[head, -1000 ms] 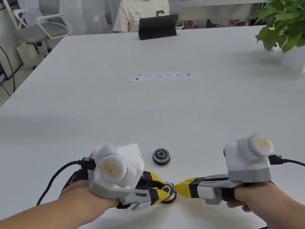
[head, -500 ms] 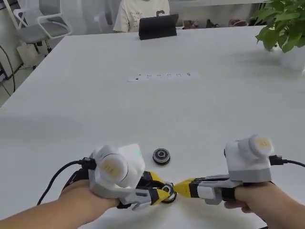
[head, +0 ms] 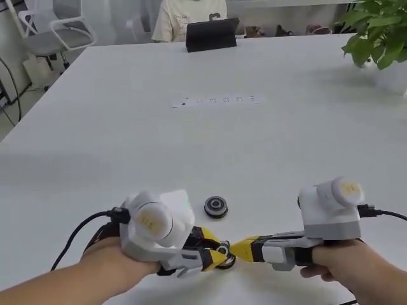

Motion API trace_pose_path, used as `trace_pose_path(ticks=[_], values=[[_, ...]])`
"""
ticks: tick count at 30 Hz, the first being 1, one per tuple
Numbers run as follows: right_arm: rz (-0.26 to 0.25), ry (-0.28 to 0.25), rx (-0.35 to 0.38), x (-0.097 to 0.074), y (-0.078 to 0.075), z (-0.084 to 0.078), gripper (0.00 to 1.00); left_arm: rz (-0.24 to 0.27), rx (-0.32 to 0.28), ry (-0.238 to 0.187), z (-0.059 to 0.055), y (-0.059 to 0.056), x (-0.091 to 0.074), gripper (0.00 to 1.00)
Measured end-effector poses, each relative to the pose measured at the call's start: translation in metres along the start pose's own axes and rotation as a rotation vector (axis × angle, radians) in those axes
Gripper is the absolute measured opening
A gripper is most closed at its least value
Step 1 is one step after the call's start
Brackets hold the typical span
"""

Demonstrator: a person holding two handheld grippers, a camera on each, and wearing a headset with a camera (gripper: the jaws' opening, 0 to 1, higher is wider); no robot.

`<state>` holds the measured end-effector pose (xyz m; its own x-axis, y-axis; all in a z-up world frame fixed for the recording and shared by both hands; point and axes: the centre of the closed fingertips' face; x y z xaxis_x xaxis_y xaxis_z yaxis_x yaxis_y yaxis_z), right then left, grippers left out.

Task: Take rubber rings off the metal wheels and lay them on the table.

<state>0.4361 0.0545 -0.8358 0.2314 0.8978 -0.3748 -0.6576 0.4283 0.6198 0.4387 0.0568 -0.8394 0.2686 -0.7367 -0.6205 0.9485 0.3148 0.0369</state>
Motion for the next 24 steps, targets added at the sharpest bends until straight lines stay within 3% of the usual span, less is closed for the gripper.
trace_pose_path(ticks=[10,11,12,14,16,24], values=[[0.043,-0.013,0.004,0.002,0.008,0.003,0.0,-0.001,0.001,-0.001,0.0,0.0,0.001,0.07],[0.085,-0.022,0.004,0.002,0.016,0.005,0.0,0.0,0.001,-0.001,0.0,0.0,0.001,0.07],[0.162,-0.042,0.06,0.003,0.033,0.008,0.0,0.001,0.001,-0.001,0.001,0.0,0.001,0.07],[0.095,0.01,-0.048,0.004,0.022,0.001,0.0,0.001,0.003,-0.002,0.001,0.0,0.001,0.07],[0.103,-0.012,-0.004,0.004,0.023,0.004,0.0,0.001,-0.001,-0.003,0.001,0.0,0.001,0.07],[0.046,-0.01,-0.002,0.001,0.008,0.001,0.0,0.0,0.001,-0.008,0.001,-0.001,0.001,0.07]])
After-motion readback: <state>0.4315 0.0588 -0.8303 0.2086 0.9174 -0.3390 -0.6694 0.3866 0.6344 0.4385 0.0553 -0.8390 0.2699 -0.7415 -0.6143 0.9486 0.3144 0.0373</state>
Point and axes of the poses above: the centre of the closed fingertips' face, and the gripper's own axes: x roughly forward along the fingers, y roughly to its left, z roughly out of its top, and after that the axes turned 2 degrees about -y, right-handed
